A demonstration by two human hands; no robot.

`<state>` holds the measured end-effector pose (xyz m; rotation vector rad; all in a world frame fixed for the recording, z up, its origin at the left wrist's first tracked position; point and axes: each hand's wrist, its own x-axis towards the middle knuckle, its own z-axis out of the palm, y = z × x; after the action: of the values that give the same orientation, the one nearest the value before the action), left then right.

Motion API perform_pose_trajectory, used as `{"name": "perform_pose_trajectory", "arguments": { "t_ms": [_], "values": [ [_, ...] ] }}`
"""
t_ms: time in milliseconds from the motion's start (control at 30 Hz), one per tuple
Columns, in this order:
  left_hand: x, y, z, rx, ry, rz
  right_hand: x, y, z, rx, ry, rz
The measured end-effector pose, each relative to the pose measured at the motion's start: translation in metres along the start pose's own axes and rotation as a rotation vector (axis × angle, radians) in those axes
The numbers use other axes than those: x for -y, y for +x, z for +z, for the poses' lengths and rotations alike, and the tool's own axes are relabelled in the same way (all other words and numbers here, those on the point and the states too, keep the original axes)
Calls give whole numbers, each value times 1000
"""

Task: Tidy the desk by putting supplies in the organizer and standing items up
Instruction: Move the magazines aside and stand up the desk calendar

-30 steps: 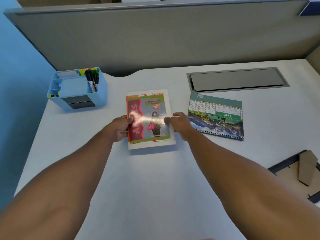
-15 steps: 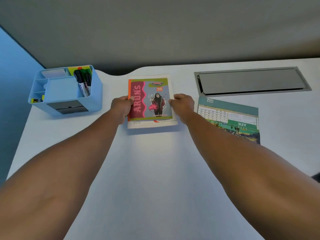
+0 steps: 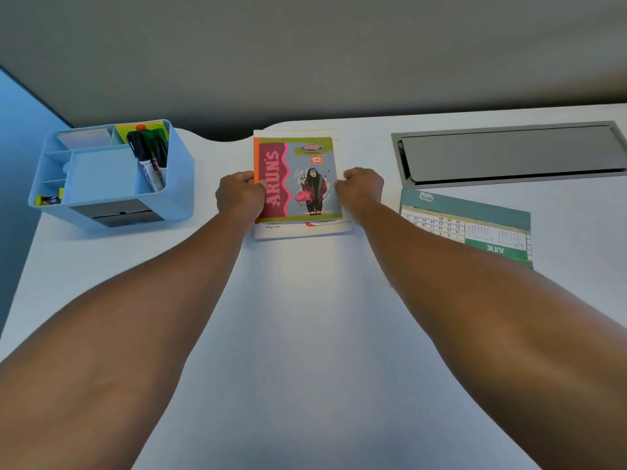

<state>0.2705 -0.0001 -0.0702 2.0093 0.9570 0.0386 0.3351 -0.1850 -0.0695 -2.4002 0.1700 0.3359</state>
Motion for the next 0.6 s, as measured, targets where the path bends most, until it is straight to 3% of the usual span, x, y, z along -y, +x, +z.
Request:
{"name": "perform_pose_trajectory", "arguments": {
  "t_ms": [267, 367, 467, 600],
  "values": [
    [4, -9, 1, -11, 87, 14, -1, -5, 1, 9, -142, 31],
    [6, -14, 0, -30, 56, -8, -2, -8, 1, 2, -74, 67],
    [7, -20, -2, -115, -52, -102, 1, -16, 1, -79, 32, 102],
    [19, -26, -11, -291, -382, -338, 16, -34, 8, -135, 105, 4]
  ]
}}
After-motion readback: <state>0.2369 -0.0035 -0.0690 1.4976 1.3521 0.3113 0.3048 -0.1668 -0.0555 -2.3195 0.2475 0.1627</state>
